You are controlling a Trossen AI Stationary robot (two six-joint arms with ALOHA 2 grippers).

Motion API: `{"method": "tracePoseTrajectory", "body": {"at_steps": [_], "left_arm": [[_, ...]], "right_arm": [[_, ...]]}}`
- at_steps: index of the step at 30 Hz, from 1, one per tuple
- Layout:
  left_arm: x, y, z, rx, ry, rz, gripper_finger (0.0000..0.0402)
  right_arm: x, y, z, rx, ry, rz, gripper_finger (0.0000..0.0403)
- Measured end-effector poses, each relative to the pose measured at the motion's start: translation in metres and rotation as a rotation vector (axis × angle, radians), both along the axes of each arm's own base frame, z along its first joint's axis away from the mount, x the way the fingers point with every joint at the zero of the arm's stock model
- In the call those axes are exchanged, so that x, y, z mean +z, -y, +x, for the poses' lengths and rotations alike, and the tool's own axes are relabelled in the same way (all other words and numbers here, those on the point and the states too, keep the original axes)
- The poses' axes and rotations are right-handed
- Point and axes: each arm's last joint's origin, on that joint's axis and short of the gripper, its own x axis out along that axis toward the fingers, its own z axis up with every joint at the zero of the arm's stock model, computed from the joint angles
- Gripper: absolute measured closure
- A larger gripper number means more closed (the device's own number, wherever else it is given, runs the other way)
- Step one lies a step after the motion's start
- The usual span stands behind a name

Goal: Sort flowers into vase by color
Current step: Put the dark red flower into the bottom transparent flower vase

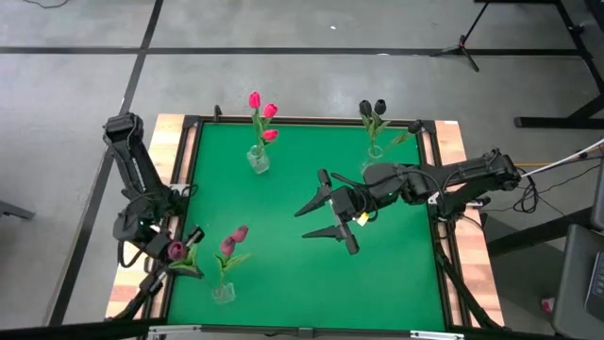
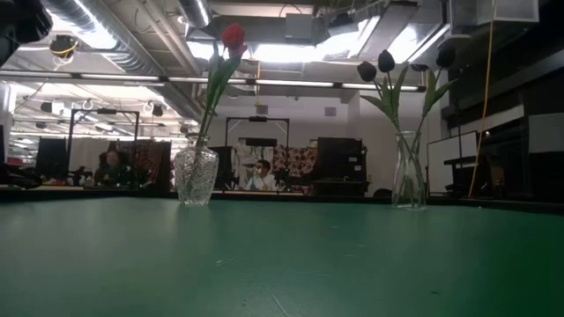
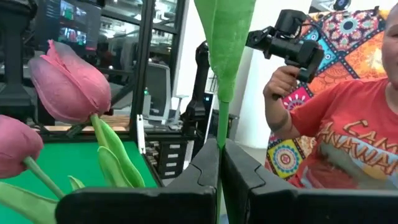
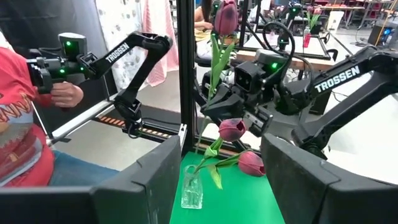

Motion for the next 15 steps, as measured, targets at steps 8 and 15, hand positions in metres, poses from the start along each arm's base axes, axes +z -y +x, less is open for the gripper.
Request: {"method": "tracePoseTrajectory", "body": {"at_steps": [8,15], "left_arm": [[-0.008,0.005,0.011,0.039,-0.028,-0.03,0.0401],[-0.013,0.008,0.014,0.056,-0.065,-0.059,0.0401]], "right_arm": [[-0.002,0.0,0.0,0.0,-0.025,-0.006,0.0182],[-0.003,-0.002,-0.001,0.008,-0.028,-0.009,0.0182]]}}
